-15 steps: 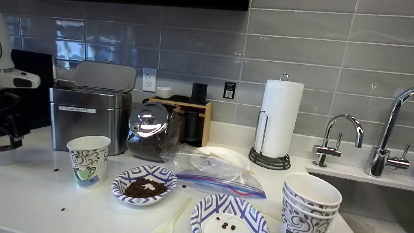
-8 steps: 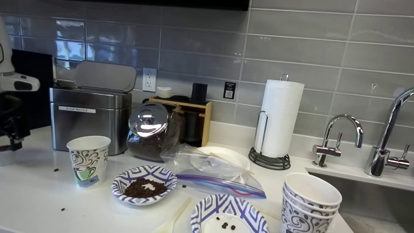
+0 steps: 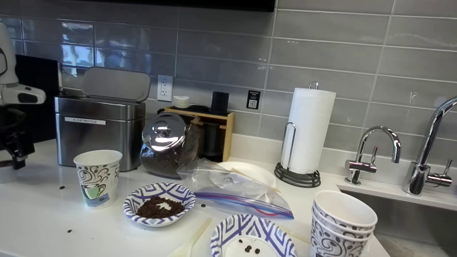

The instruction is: Open the bin and put the white cup item in the bin

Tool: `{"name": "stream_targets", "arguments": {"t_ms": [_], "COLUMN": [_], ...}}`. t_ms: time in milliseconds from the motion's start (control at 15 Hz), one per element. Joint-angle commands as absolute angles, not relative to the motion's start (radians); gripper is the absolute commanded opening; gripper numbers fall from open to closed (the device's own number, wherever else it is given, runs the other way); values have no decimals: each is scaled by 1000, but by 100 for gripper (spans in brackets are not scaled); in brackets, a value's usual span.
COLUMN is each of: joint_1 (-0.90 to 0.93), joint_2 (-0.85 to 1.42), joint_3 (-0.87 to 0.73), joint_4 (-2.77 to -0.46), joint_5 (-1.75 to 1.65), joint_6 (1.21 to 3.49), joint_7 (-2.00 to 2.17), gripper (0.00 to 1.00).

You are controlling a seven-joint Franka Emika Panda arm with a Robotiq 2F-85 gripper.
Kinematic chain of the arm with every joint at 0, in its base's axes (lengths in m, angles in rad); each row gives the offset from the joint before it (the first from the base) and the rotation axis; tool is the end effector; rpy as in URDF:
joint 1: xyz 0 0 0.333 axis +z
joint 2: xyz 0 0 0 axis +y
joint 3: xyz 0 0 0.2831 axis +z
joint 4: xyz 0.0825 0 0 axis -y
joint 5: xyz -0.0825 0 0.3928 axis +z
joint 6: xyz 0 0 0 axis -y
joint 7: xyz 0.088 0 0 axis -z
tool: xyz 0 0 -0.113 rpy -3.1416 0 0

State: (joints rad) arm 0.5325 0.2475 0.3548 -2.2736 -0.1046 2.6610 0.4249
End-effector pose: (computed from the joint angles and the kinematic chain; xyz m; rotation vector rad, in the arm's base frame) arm 0.3419 0.4301 0.2247 -2.9106 -0.7973 -0.1632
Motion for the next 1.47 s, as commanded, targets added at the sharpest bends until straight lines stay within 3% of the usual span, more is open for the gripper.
{"name": "stream_targets", "arguments": {"t_ms": [0, 333, 800, 1400], "joint_1": [555, 562, 542, 485], "joint_2": [273, 282, 259, 169], "joint_3": [340, 334, 350, 398], "joint_4": [-2238, -2221, -2231, -2244], "joint_5": [-129, -130, -76, 112], "joint_6": [2611, 2581, 2573, 2563], "joint_7": [446, 447, 421, 347], "gripper": [67, 29, 16, 15]}}
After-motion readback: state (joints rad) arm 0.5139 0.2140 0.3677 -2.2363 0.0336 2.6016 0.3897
